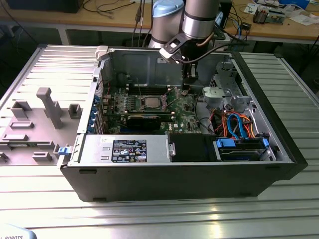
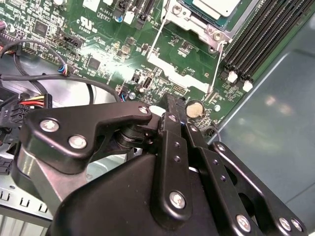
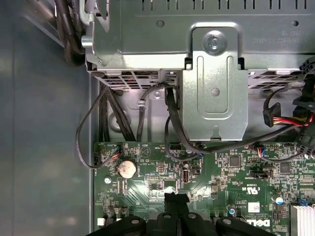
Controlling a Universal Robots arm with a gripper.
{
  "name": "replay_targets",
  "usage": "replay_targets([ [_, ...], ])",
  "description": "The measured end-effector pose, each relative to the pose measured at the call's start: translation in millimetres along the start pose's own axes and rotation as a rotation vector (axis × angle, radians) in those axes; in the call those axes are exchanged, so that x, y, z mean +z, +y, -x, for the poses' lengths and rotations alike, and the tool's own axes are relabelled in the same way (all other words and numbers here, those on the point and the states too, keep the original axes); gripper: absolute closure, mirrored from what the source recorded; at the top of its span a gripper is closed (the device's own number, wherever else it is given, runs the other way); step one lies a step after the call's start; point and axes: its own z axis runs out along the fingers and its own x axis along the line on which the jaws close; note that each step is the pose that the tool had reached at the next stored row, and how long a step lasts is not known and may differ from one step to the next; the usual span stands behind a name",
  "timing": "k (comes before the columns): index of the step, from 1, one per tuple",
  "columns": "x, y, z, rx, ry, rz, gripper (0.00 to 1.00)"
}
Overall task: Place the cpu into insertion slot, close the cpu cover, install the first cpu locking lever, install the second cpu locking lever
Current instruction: 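Close the cpu cover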
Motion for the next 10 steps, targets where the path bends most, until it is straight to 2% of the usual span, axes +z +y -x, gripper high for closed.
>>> replay_targets([
  [10,1.7,1.5,-0.4,0.0,-0.0028,-0.0016,0.89],
])
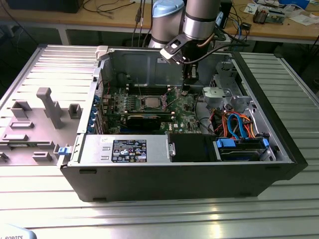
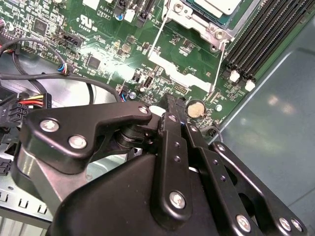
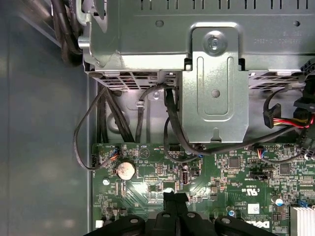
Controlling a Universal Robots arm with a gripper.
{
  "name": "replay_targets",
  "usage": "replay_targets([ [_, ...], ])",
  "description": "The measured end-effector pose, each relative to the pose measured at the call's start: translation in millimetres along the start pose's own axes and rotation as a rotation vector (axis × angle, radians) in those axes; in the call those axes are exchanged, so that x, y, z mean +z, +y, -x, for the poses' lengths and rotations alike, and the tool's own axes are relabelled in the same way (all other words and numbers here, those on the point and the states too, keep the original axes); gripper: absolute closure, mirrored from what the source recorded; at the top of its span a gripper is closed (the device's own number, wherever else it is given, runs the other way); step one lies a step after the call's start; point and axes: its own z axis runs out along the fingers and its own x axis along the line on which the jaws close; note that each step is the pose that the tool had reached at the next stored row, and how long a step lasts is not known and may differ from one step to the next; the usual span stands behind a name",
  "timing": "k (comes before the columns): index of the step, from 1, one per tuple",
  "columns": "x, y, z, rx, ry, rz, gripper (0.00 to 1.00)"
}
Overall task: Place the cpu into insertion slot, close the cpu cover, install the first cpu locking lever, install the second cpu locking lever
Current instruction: 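Close the cpu cover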
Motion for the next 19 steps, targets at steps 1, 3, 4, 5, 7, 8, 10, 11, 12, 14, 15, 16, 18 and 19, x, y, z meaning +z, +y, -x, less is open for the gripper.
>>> replay_targets([
  [1,0.0,0.0,0.0,0.0,-0.0002,-0.0003,0.89],
  [3,0.1,0.0,0.0,0.0,-0.0004,-0.0005,0.89],
  [4,0.5,0.0,-0.1,0.0,-0.0002,-0.0004,0.89],
  [5,0.9,0.0,-0.1,0.0,-0.0001,-0.0004,0.89],
  [7,3.3,0.0,-0.1,0.0,-0.0016,-0.0005,0.89],
  [8,5.1,0.0,-0.1,0.0,-0.002,-0.0005,0.89],
  [10,10.5,0.0,-0.1,0.0,-0.0019,-0.0004,0.89],
  [11,12.0,-0.1,0.0,0.0,-0.0019,-0.0003,0.89],
  [12,12.9,-2.4,0.0,0.0,-0.002,-0.0005,0.89],
  [14,13.1,-7.9,0.1,0.0,-0.0022,-0.0005,0.89],
  [15,13.2,-9.3,0.0,0.0,-0.002,-0.0005,0.89],
  [16,13.2,-9.5,0.0,0.0,-0.0021,-0.0005,0.89],
  [18,13.2,-9.7,0.0,0.0,-0.002,-0.0004,0.89],
  [19,13.2,-9.9,0.0,0.0,-0.002,-0.0005,0.89],
])
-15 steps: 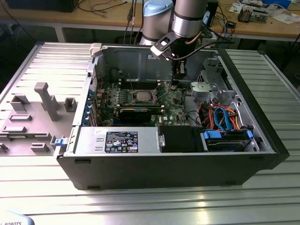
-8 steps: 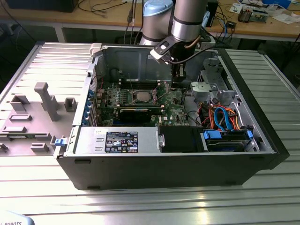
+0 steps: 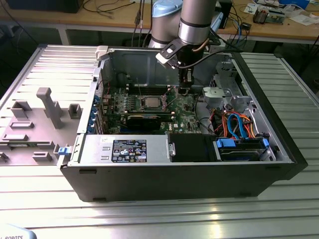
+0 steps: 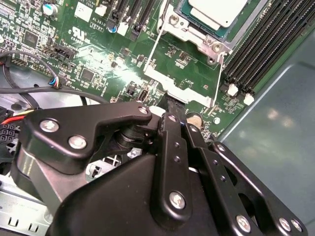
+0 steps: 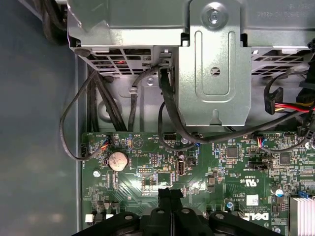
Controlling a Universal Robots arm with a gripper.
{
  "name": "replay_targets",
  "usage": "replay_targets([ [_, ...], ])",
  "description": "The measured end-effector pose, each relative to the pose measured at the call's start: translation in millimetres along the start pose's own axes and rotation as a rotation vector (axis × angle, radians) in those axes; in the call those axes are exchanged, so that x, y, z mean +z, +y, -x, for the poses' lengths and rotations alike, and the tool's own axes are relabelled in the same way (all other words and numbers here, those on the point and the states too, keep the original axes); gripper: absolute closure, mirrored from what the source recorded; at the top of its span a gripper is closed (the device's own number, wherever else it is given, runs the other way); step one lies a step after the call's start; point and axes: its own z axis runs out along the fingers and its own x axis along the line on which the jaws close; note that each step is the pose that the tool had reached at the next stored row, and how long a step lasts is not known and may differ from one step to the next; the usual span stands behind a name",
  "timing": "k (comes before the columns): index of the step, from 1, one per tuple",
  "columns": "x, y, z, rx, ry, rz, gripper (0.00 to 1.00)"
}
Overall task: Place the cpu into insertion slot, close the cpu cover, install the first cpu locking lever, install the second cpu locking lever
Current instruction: 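Close the cpu cover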
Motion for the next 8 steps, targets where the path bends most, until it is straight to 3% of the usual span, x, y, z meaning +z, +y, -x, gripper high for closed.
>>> replay_targets([
  [8,0.0,-0.4,0.0,0.0,0.0,0.0,0.89],
])
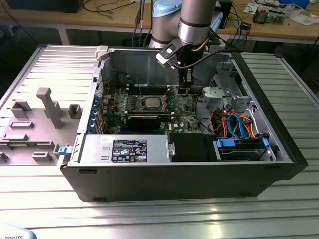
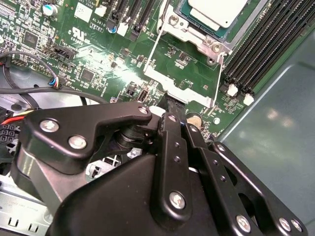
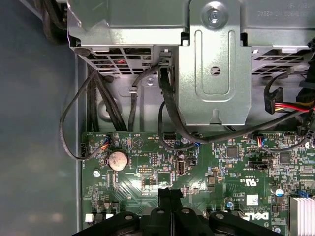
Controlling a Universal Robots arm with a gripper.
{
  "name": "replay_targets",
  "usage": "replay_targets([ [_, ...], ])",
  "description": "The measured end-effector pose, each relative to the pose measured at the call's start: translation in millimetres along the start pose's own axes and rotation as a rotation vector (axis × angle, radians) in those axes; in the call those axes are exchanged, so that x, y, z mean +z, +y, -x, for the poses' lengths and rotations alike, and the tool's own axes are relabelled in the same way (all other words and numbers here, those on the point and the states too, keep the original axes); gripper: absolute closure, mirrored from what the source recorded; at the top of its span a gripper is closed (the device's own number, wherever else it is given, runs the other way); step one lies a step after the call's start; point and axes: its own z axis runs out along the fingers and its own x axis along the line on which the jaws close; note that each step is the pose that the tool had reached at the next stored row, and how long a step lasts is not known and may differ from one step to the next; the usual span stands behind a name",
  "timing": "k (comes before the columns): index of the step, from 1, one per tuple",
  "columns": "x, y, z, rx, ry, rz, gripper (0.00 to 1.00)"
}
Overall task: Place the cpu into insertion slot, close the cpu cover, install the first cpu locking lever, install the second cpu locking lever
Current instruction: 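Close the cpu cover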
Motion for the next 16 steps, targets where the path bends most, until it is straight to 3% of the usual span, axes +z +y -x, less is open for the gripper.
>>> replay_targets([
  [3,0.0,-0.7,0.0,0.0,-0.0001,0.0001,0.89],
  [9,0.0,-7.9,0.1,0.0,0.0,0.0,0.89],
  [16,0.0,-8.9,0.1,0.0,-0.0001,0.0,0.89],
])
